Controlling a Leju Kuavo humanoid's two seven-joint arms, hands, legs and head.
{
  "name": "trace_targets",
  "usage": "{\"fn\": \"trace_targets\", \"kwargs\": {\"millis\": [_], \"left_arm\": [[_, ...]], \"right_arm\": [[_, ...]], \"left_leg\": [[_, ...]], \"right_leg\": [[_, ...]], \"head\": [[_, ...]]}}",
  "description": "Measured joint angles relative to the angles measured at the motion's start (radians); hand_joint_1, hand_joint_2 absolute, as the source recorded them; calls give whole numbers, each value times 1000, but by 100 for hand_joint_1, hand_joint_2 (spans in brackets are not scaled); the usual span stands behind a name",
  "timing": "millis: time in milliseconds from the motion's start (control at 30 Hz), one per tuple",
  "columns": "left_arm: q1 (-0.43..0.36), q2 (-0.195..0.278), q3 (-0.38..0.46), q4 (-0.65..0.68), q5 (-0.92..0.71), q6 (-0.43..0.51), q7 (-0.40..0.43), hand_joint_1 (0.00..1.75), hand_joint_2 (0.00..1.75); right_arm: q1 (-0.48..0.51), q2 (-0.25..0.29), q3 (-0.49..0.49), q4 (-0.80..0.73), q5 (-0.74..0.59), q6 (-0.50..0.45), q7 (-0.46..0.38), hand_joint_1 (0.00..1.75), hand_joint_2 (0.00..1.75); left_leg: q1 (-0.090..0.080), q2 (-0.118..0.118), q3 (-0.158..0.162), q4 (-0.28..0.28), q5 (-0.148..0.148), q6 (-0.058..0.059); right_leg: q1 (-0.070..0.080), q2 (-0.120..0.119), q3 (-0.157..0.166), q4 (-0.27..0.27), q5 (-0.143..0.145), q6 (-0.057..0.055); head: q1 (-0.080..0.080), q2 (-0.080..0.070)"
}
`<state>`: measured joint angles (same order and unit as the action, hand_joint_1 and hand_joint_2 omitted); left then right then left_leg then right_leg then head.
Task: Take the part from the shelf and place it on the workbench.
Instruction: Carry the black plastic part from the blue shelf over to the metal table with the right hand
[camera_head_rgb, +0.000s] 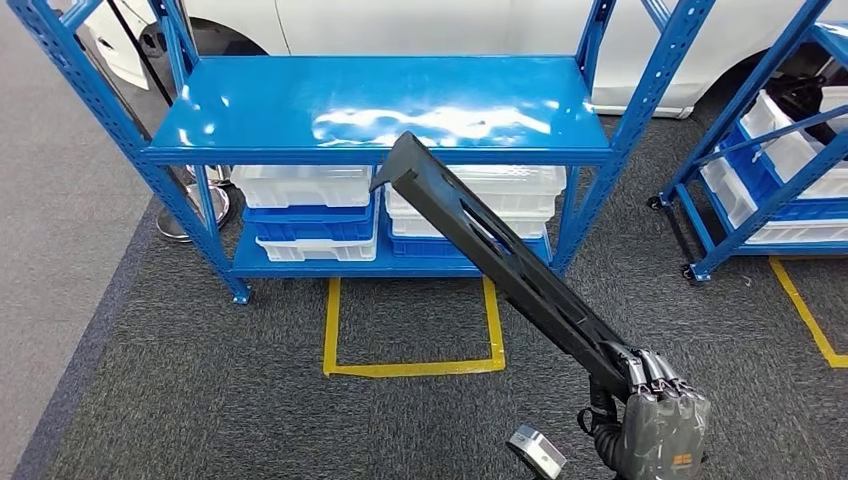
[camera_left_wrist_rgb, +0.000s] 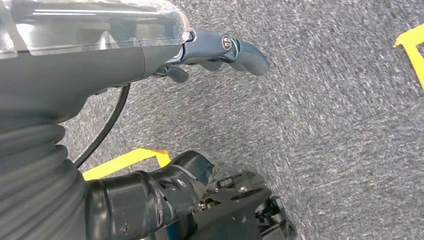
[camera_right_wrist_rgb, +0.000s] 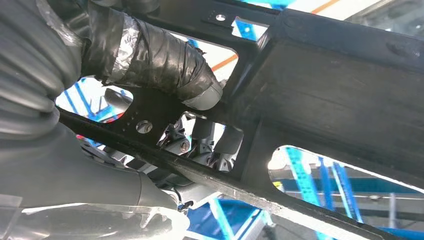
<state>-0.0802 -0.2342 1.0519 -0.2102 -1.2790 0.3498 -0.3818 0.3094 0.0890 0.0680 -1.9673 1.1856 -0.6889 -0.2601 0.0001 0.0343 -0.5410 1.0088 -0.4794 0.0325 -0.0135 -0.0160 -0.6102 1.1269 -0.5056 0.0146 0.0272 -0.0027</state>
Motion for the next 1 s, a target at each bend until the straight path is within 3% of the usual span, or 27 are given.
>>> {"fn": "trace_targets", "kwargs": {"millis": [67, 200, 267, 333, 367, 400, 467, 533, 600, 667, 733, 800, 867, 900, 933, 1000], "left_arm": [[-1, 0, 1, 0, 0, 0, -1, 0, 175], [-2, 0, 2, 0, 1, 0, -2, 0, 175], [-2, 0, 2, 0, 1, 0, -2, 0, 175], [-1, 0, 3, 0, 1, 0, -2, 0, 175], [0, 0, 3, 0, 1, 0, -2, 0, 175], [0, 0, 4, 0, 1, 0, -2, 0, 175], [1, 0, 4, 0, 4, 0, -3, 0, 175], [2, 2, 6, 0, 7, 1, -4, 0, 175], [3, 3, 8, 0, 9, 2, -5, 0, 175], [4, 3, 10, 0, 10, 3, -5, 0, 175], [4, 3, 12, 0, 10, 3, -5, 0, 175], [4, 2, 14, 0, 10, 3, -5, 0, 175], [4, 2, 16, 0, 10, 3, -5, 0, 175], [3, 2, 18, 0, 10, 3, -5, 0, 175], [3, 2, 19, 0, 10, 3, -5, 0, 175], [2, 1, 21, 0, 10, 3, -5, 0, 175]], "right_arm": [[3, 6, -6, -7, 0, 0, -2, 175, 175], [8, 14, -13, -14, 0, 0, -1, 175, 175], [8, 18, -13, -18, 0, 0, -2, 175, 175], [9, 21, -14, -19, -1, 0, -3, 175, 175], [9, 22, -14, -19, -5, 0, -7, 175, 175], [10, 24, -16, -19, -12, 0, -15, 175, 175], [13, 33, -24, -23, -46, 0, -48, 175, 175], [17, 45, -38, -29, -100, 0, -92, 175, 175], [23, 59, -57, -38, -157, -1, -135, 175, 175], [33, 75, -81, -49, -206, -1, -174, 175, 175], [44, 90, -108, -61, -243, -2, -211, 175, 175], [49, 106, -132, -70, -273, -2, -244, 175, 175], [55, 121, -151, -74, -299, -2, -265, 175, 175], [60, 126, -158, -75, -311, -2, -271, 175, 175], [63, 129, -163, -75, -322, -2, -275, 175, 175], [66, 134, -168, -76, -344, -2, -285, 175, 175]], "left_leg": [[-5, 6, -3, 10, -7, -10], [-3, 7, -9, 27, -23, -29], [1, -12, -44, 109, -80, -40], [3, -22, -102, 242, -145, -45], [3, -24, -123, 288, -157, -45], [3, -24, -126, 298, -149, -44], [2, -36, -78, 201, -82, -34], [1, -81, -14, 66, -24, -19], [-2, -105, 9, 11, -17, -12], [-1, -86, 14, -5, -14, -9], [3, -62, 21, -23, -5, -1], [3, -37, 25, -31, -1, 7], [1, -11, 24, -27, -4, 9], [0, 1, 23, -24, -7, 8], [1, 12, 23, -20, -10, 6], [2, 32, 23, -8, -21, -2]], "right_leg": [[4, -12, 32, -68, 14, -10], [4, 4, 28, -76, 19, -33], [1, 10, 26, -79, 24, -42], [2, 18, 21, -78, 26, -45], [3, 23, 19, -78, 26, -46], [3, 29, 18, -77, 27, -47], [4, 46, 20, -75, 27, -47], [3, 62, 18, -74, 29, -43], [-1, 78, 9, -75, 35, -33], [-4, 92, 4, -76, 41, -21], [0, 74, -11, -47, 20, -12], [1, 42, -58, 52, -39, -6], [-3, 30, -107, 159, -82, 2], [-6, 26, -113, 175, -79, 5], [-9, 21, -99, 153, -58, 8], [-12, -9, -34, 37, -6, 10]], "head": [[-1, 0], [-1, 0], [-2, 0], [-2, 0], [-2, 0], [-2, 0], [-2, 0], [-1, 0], [-2, 0], [-3, 0], [-1, 0], [0, 0], [1, 0], [1, 0], [1, 0], [1, 0]]}}
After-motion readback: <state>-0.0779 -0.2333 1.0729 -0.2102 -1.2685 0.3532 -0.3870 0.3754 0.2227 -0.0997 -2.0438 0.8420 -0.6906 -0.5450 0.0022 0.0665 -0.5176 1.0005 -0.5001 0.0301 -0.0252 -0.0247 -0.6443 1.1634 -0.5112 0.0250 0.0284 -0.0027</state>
